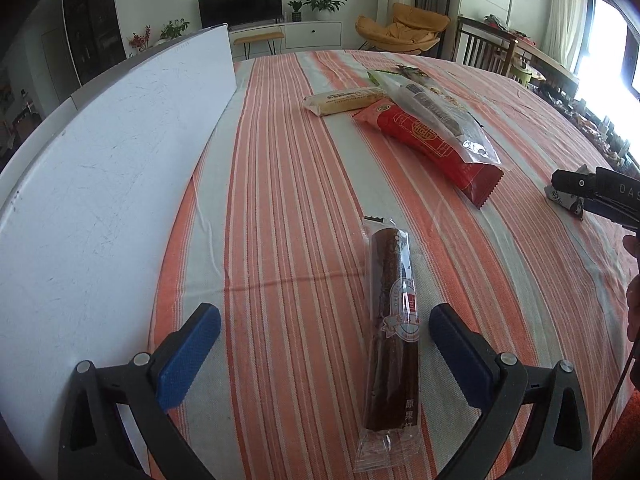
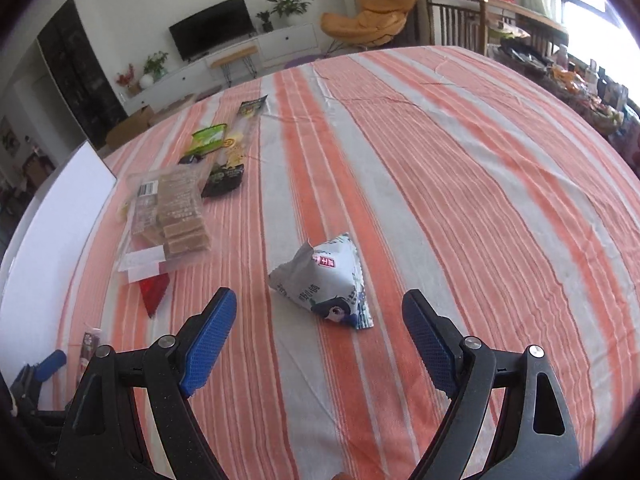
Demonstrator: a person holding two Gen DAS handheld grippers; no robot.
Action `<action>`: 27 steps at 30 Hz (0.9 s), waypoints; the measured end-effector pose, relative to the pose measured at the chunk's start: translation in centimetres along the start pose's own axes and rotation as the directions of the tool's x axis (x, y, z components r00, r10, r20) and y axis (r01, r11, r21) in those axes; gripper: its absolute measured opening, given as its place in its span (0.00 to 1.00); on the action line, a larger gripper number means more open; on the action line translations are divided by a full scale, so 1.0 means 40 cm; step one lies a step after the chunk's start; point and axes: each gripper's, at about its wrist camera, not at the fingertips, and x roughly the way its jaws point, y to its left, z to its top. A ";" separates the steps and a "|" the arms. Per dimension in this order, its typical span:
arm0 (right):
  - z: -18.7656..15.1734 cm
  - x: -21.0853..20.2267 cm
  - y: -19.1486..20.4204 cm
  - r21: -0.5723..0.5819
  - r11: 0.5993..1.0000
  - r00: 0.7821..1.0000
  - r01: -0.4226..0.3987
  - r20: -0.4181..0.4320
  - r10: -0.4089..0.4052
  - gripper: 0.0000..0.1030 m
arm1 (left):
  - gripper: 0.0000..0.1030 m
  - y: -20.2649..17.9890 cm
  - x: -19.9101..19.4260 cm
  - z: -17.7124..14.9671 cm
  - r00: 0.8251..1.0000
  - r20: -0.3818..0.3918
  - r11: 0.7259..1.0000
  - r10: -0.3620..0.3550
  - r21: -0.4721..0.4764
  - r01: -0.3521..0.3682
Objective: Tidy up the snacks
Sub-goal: 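Grasp the white triangular packet with the right tool while the left holds the sausage, then carry sausage and packet into the box and open both tools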
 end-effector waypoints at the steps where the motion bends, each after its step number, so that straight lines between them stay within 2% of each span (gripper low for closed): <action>1: 0.006 0.010 0.002 -0.005 1.000 1.000 -0.010 0.004 0.010 0.84 | 1.00 0.000 -0.002 -0.001 1.000 -0.006 1.000 -0.004 0.005 0.004; 2: 0.008 0.016 0.007 -0.023 1.000 1.000 -0.013 0.004 0.013 0.81 | 1.00 -0.002 -0.003 -0.002 1.000 -0.017 1.000 -0.009 0.013 0.009; 3: 0.008 0.021 0.016 -0.049 0.999 1.000 0.002 0.002 -0.002 0.59 | 0.99 -0.002 -0.005 -0.003 0.999 -0.028 1.000 -0.014 0.019 0.014; 4: 0.004 0.024 0.024 -0.079 0.995 0.999 0.054 -0.002 -0.055 0.38 | 0.96 -0.002 -0.008 -0.003 0.999 -0.032 1.000 -0.018 0.022 0.018; 5: -0.001 0.018 0.026 -0.083 0.995 0.998 0.056 0.007 -0.055 0.38 | 0.85 -0.001 -0.015 -0.004 1.000 -0.023 0.999 -0.020 0.026 0.020; 6: -0.008 0.012 0.017 -0.065 0.997 0.999 0.043 0.003 -0.043 0.36 | 0.69 -0.002 -0.025 -0.005 1.000 -0.011 0.999 -0.028 0.033 0.029; 7: -0.015 0.002 0.008 -0.048 0.998 0.999 0.033 0.006 -0.033 0.36 | 0.59 -0.005 -0.032 -0.006 0.999 -0.006 0.999 -0.034 0.042 0.034; 8: -0.021 -0.011 -0.007 -0.020 1.000 1.000 0.016 0.009 -0.016 0.35 | 0.32 -0.007 -0.040 -0.007 0.999 -0.001 0.998 -0.045 0.051 0.045; 9: -0.028 -0.026 -0.022 0.015 1.000 1.000 -0.011 0.012 0.011 0.35 | 0.16 -0.007 -0.042 -0.006 0.998 -0.006 0.997 -0.063 0.051 0.064; 13: -0.058 -0.106 -0.070 0.138 0.983 0.993 -0.120 0.041 0.115 0.35 | 0.16 0.023 -0.062 -0.015 0.979 -0.020 0.978 -0.202 -0.051 0.201; 16: -0.089 -0.177 -0.091 0.233 0.941 0.969 -0.245 0.073 0.235 0.35 | 0.16 0.030 -0.111 -0.025 0.959 0.017 0.955 -0.283 -0.089 0.283; 17: -0.099 -0.198 -0.084 0.231 0.938 0.966 -0.259 0.080 0.247 0.35 | 0.16 0.030 -0.126 -0.026 0.952 0.023 0.948 -0.304 -0.095 0.305; 20: -0.129 -0.229 -0.039 0.159 0.966 0.979 -0.204 0.051 0.198 0.35 | 0.16 0.027 -0.174 -0.029 0.936 0.036 0.932 -0.350 -0.093 0.352; 27: -0.186 -0.224 0.080 0.081 0.968 0.968 -0.239 -0.055 0.244 0.36 | 0.16 0.068 -0.310 -0.031 0.906 0.091 0.901 -0.412 -0.107 0.421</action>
